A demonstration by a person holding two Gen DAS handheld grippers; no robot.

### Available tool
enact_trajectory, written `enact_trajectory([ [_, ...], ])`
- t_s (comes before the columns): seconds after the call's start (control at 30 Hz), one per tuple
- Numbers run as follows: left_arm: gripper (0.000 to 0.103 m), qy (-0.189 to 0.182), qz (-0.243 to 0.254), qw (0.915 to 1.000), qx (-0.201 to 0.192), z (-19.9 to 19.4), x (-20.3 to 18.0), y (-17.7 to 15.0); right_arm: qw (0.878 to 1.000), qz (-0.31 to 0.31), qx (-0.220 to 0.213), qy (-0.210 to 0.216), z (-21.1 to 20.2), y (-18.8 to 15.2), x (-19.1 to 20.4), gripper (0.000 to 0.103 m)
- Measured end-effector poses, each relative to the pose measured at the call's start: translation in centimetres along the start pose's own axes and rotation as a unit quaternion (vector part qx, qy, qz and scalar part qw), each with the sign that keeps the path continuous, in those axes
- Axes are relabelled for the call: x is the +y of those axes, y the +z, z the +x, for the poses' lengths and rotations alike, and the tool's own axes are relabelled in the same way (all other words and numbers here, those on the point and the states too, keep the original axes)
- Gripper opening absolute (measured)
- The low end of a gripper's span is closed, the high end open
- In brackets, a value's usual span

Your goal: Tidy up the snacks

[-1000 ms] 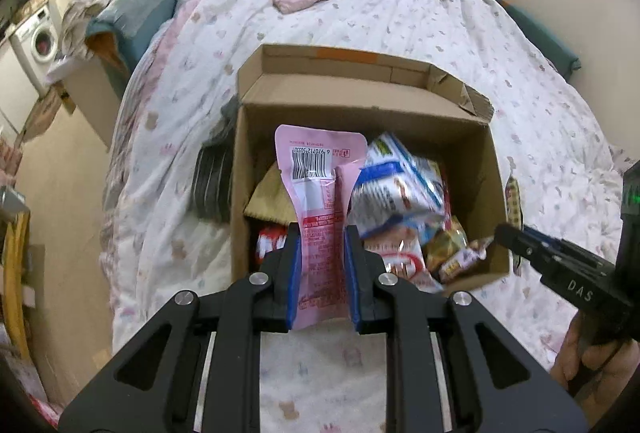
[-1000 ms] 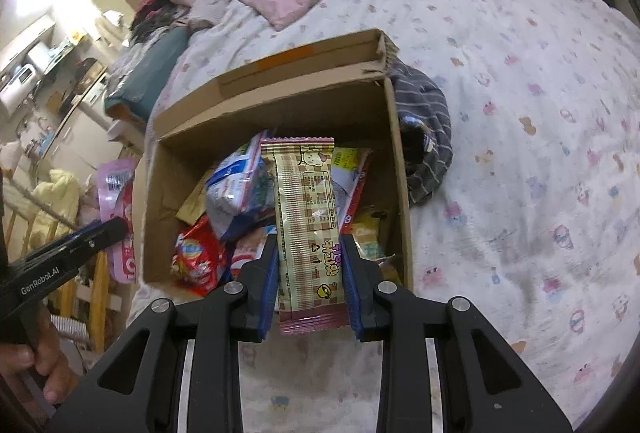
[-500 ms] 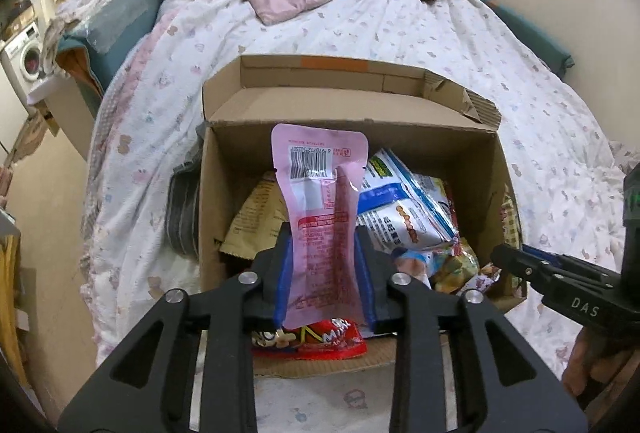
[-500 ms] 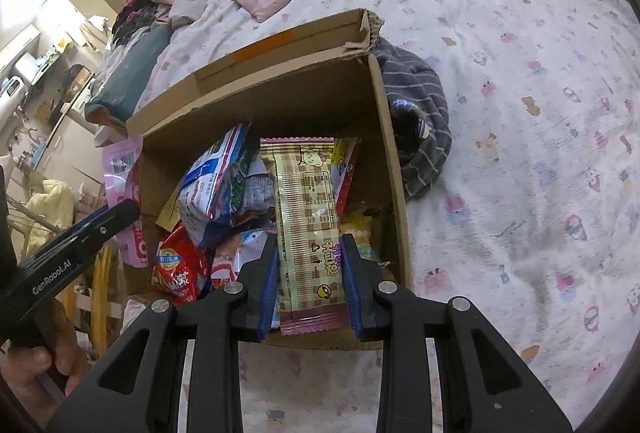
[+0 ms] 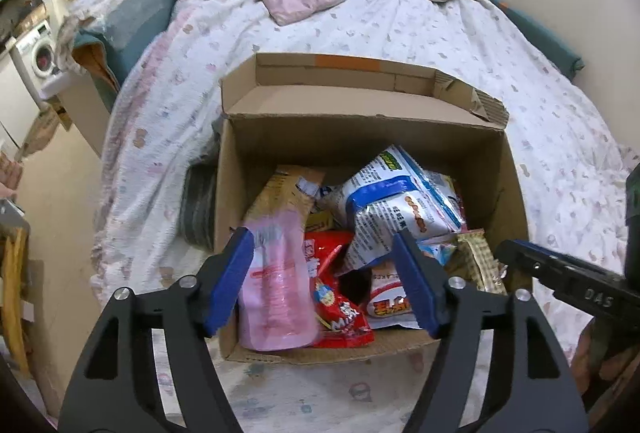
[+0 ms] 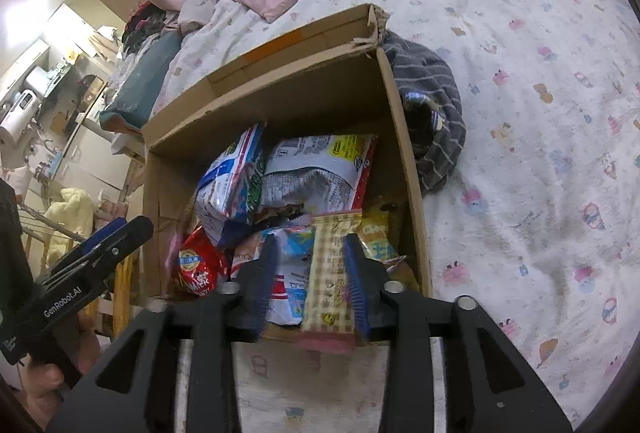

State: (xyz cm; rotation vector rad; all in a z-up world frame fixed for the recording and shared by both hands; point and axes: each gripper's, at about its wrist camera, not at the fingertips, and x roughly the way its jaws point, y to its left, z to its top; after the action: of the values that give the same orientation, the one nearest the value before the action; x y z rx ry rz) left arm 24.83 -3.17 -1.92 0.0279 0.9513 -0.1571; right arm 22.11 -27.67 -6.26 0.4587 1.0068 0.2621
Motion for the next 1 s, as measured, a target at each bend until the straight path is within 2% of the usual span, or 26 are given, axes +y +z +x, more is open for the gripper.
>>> enact_trajectory([
  [0.07,0.069,-0.002,0.008,0.9999,-0.008,-0.4,-0.2,0.0,1.000,-0.008,-0.016,0.003,-0.5,0.1,0.3,0.064],
  [0.17,0.069,0.007,0.011,0.9997,-0.021,-1.3,-0.3,-0.1,0.999,-0.023,-0.029,0.004,-1.3,0.1,0.9,0.064],
  [0.27,0.069,0.009,-0.007,0.9991,-0.042,-2.6,0.0,-0.4,0.998,-0.032,-0.048,0.011,-2.6,0.0,1.4,0.067],
  [0.33,0.069,0.006,-0.016,0.9988,-0.046,-3.3,0.3,-0.4,0.997,-0.038,-0.064,0.014,-3.6,-0.1,1.8,0.078],
  [0.4,0.069,-0.001,-0.016,0.9987,-0.049,-3.8,0.4,-0.5,0.996,-0.039,-0.080,0.020,-4.7,-0.4,2.1,0.083],
  [0.5,0.070,0.012,-0.018,0.9981,-0.058,-5.2,0.5,-0.7,0.994,-0.049,-0.093,0.013,-6.2,-0.5,2.8,0.085],
  [0.57,0.082,0.016,-0.019,0.9975,-0.066,-6.4,0.5,-1.0,0.993,-0.061,-0.104,0.003,-7.3,-0.8,3.6,0.088],
  [0.6,0.096,0.016,-0.019,0.9971,-0.072,-7.1,0.5,-1.2,0.992,-0.064,-0.106,0.002,-7.7,-1.0,3.8,0.092],
  [0.63,0.103,0.015,-0.021,0.9963,-0.082,-8.0,0.6,-1.6,0.992,-0.065,-0.107,0.001,-8.1,-1.1,3.9,0.096],
  [0.7,0.103,0.019,-0.030,0.9946,-0.097,-9.6,0.9,-2.5,0.991,-0.074,-0.109,0.003,-9.1,-1.7,4.6,0.101],
  [0.77,0.103,0.023,-0.039,0.9942,-0.097,-10.3,1.2,-3.2,0.988,-0.093,-0.123,0.000,-10.5,-2.8,5.4,0.101],
  [0.87,0.103,0.018,-0.051,0.9958,-0.074,-10.8,1.7,-5.1,0.984,-0.101,-0.146,-0.001,-12.0,-4.3,6.0,0.101],
  [1.0,0.103,0.014,-0.059,0.9956,-0.071,-11.9,1.9,-7.3,0.984,-0.112,-0.139,-0.005,-12.4,-6.2,6.7,0.101],
])
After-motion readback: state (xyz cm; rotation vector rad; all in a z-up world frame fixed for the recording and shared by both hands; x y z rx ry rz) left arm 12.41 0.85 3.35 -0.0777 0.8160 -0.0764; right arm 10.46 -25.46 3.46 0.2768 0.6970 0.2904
